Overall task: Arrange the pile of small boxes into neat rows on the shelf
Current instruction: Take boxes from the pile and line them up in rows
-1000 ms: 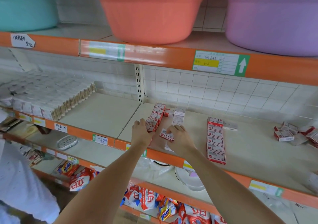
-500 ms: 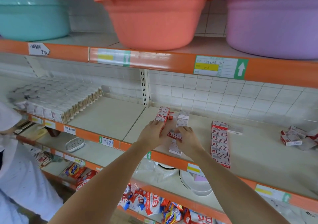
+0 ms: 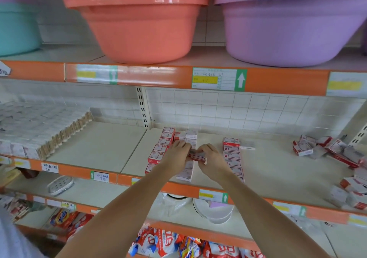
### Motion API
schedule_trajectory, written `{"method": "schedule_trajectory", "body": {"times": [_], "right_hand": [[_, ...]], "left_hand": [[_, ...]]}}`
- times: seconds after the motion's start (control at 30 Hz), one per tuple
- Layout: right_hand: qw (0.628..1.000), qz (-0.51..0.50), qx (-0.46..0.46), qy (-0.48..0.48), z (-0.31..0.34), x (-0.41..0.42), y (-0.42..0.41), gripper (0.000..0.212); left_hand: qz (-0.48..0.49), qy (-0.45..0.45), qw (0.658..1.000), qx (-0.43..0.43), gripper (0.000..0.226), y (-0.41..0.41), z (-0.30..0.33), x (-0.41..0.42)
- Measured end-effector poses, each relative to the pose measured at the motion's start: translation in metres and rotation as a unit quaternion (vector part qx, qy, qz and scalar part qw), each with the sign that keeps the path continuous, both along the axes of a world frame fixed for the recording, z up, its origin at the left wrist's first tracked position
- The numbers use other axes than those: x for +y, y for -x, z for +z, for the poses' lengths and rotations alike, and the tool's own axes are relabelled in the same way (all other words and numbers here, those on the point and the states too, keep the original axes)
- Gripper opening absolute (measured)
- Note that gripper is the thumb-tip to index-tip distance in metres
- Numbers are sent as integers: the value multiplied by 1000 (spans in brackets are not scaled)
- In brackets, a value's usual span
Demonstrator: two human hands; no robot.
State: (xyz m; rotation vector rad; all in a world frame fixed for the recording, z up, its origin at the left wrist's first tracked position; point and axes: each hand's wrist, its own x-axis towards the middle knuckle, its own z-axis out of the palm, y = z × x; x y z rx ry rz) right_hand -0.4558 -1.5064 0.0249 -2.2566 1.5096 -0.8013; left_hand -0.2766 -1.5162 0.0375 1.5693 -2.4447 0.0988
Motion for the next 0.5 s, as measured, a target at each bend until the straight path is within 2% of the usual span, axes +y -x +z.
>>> {"method": "schedule_trajectory", "body": {"times": [0.17, 0.37, 0.5], "right_hand": [[996, -71, 42, -44, 5, -3, 33, 51], [984, -154, 41, -84, 3, -8, 74, 58], [979, -172, 51, -100, 3, -12, 90, 61]], "left_hand": [[-14, 15, 1000, -20, 33, 26, -5, -12], [-59, 19, 998, 2, 33, 56, -12, -33], [-83, 7, 996, 20, 30, 80, -20, -47]]}}
